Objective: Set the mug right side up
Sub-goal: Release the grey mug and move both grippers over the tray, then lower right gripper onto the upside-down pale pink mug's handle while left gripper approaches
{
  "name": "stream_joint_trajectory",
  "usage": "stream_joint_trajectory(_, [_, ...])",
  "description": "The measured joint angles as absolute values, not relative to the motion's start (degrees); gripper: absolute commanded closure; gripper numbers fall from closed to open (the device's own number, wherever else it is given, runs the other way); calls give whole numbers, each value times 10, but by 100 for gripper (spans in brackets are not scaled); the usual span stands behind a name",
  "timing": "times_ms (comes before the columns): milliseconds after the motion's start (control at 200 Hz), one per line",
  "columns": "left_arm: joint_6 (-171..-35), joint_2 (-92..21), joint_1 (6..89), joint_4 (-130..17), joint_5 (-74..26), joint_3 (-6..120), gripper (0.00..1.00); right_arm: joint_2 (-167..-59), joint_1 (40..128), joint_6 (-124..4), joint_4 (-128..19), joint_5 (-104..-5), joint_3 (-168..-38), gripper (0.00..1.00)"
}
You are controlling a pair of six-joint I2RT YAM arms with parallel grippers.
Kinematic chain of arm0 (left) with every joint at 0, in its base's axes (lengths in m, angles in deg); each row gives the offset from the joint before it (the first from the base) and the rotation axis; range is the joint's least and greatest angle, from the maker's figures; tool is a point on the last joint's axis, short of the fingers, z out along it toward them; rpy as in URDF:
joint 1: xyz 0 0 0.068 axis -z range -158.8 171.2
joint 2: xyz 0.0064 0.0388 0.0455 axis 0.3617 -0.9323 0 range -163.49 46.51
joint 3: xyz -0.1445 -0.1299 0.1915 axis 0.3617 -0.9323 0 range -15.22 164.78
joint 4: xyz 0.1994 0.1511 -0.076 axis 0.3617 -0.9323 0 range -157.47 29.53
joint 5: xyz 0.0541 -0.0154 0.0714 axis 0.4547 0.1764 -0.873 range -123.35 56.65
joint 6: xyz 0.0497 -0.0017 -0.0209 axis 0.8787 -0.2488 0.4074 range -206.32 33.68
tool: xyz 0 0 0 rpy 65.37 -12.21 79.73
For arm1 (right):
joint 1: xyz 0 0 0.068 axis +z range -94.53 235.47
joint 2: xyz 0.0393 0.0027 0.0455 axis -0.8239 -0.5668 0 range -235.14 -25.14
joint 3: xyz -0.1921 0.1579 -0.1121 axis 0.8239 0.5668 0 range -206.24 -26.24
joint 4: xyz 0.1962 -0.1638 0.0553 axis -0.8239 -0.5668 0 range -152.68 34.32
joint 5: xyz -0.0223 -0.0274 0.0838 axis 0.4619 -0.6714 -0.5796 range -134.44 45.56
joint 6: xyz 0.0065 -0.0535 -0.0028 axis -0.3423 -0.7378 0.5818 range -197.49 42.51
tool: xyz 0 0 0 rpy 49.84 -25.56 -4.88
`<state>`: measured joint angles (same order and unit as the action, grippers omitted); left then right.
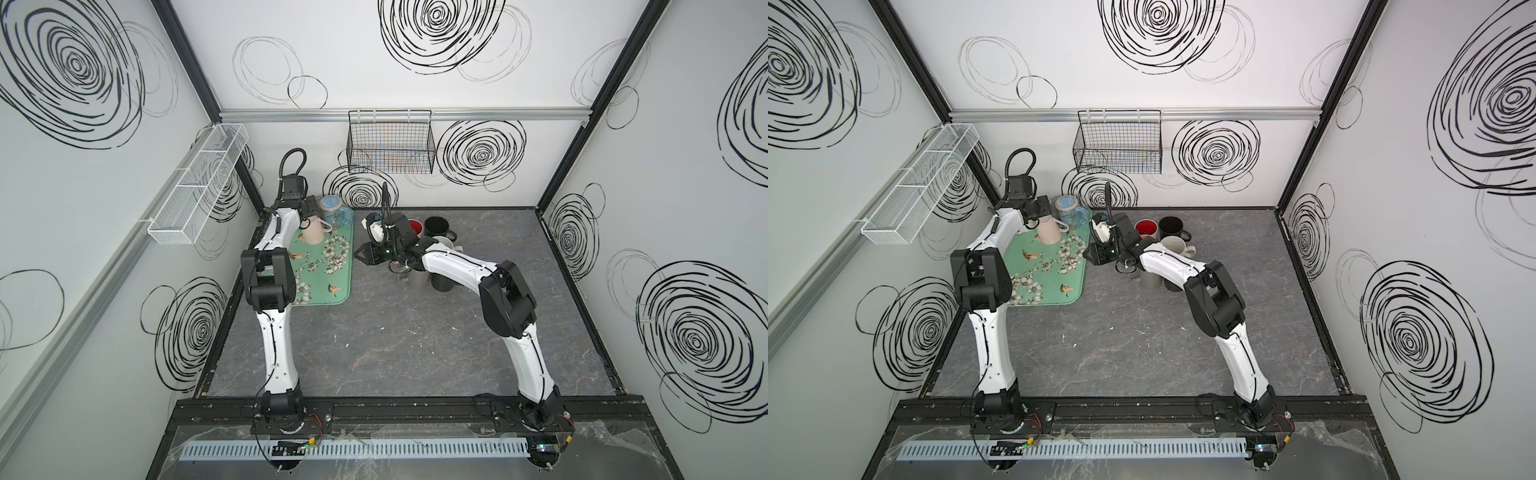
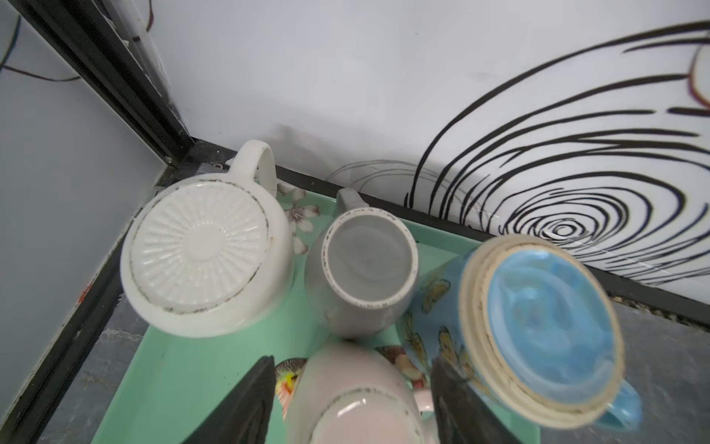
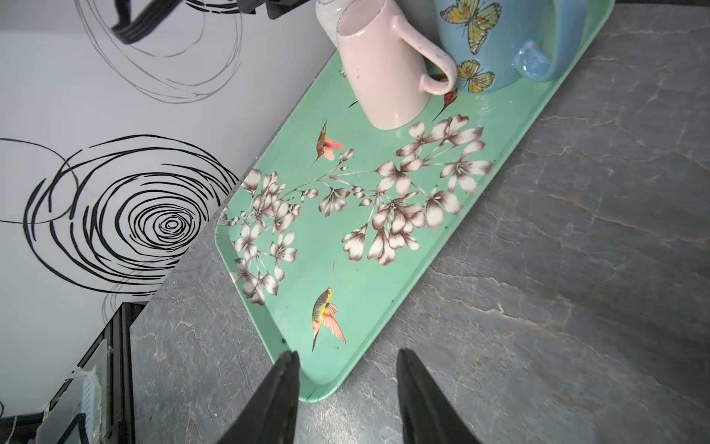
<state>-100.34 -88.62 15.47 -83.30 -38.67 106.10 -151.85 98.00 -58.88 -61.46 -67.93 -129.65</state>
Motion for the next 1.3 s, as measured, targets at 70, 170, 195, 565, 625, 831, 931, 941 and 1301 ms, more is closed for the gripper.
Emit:
stream_joint_trajectory(70, [-1007,-901,154,-835,-390,1067,39,-1519,980,-589,-616,-679,-1299,55])
stream_joint_trajectory(170, [-1012,-911,154,-839,-387,1068,40,-1519,980,-588,-619,-679,-1302,55])
stream_joint_trajectory(195, [-1012,-911,154,-842,-387,1068,41,-1519,980,-586,-620,-679,-1303,55])
stream_joint_trajectory(565, [-1012,-854,154,-816,-366,974,50,-1519,981,-581,-620,-681,-1306,55])
stream_joint_trajectory(625, [-1012,-830,154,-814,-356,937,50,-1519,982,-580,-619,-681,-1305,55])
stream_joint_trajectory(831, [-996,-756,156,-788,-314,821,49,-1520,986,-581,-621,-692,-1304,55])
stream_joint_trajectory(931, [-987,-716,159,-772,-293,759,49,-1520,991,-587,-628,-698,-1304,55])
stream_joint_trajectory(941, [-987,-712,160,-769,-292,753,49,-1520,992,-588,-628,-698,-1304,55])
stream_joint_trajectory(1301, [-951,-611,227,-766,-264,603,48,-1560,1009,-612,-649,-719,-1303,54])
